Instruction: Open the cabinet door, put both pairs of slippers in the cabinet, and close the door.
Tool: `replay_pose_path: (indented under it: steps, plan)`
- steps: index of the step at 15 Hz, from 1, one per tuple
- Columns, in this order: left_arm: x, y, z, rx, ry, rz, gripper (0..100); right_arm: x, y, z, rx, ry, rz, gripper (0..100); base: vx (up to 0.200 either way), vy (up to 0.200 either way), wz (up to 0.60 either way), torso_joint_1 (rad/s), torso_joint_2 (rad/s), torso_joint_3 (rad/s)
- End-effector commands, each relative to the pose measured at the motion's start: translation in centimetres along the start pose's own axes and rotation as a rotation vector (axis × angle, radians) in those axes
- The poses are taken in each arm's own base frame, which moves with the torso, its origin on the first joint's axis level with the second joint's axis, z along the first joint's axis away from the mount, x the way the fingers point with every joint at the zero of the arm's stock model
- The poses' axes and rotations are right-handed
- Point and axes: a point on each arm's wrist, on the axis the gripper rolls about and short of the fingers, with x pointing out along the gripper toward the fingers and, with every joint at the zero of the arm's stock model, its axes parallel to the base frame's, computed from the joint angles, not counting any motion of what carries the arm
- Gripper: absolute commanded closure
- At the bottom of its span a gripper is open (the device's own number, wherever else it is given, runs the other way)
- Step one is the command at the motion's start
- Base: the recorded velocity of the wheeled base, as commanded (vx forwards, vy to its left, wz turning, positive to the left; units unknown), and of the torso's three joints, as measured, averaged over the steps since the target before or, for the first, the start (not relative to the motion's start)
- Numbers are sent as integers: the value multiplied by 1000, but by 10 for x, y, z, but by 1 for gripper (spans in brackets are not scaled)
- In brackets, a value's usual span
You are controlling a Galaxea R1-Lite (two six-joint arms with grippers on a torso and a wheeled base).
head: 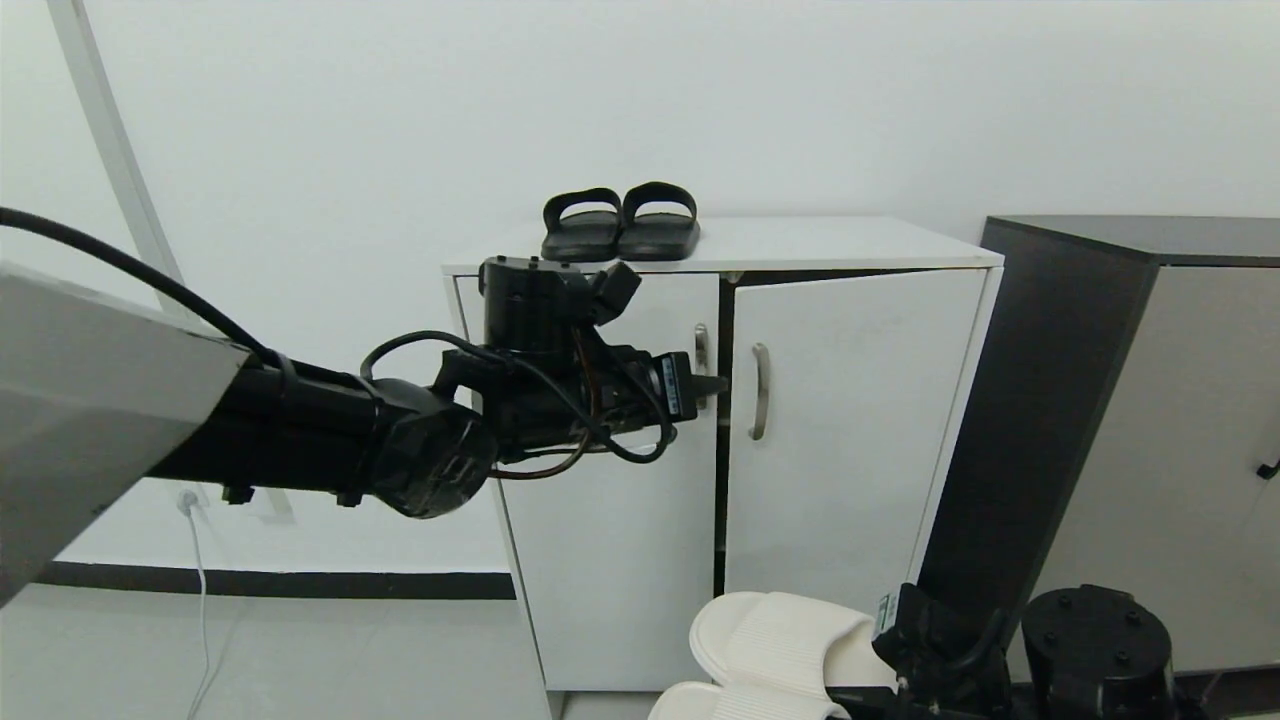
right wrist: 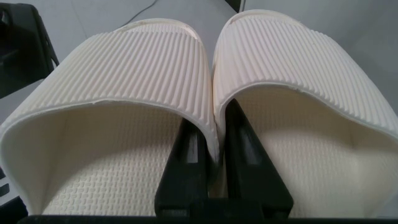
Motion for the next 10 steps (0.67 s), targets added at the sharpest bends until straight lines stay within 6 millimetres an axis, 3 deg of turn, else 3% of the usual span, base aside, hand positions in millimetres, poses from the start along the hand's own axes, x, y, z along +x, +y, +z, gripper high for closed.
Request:
replay_pose_path:
  steps: [1,10]
  plan:
    - [5,16,9,1,-28,18,100,0,0,-1,0,3,1,100,0,0,0,0,0,0]
    - [48,29,28,-10,-46,11,100,2,0,-3,-9,15,-1,100,0,0,0,0,0,0]
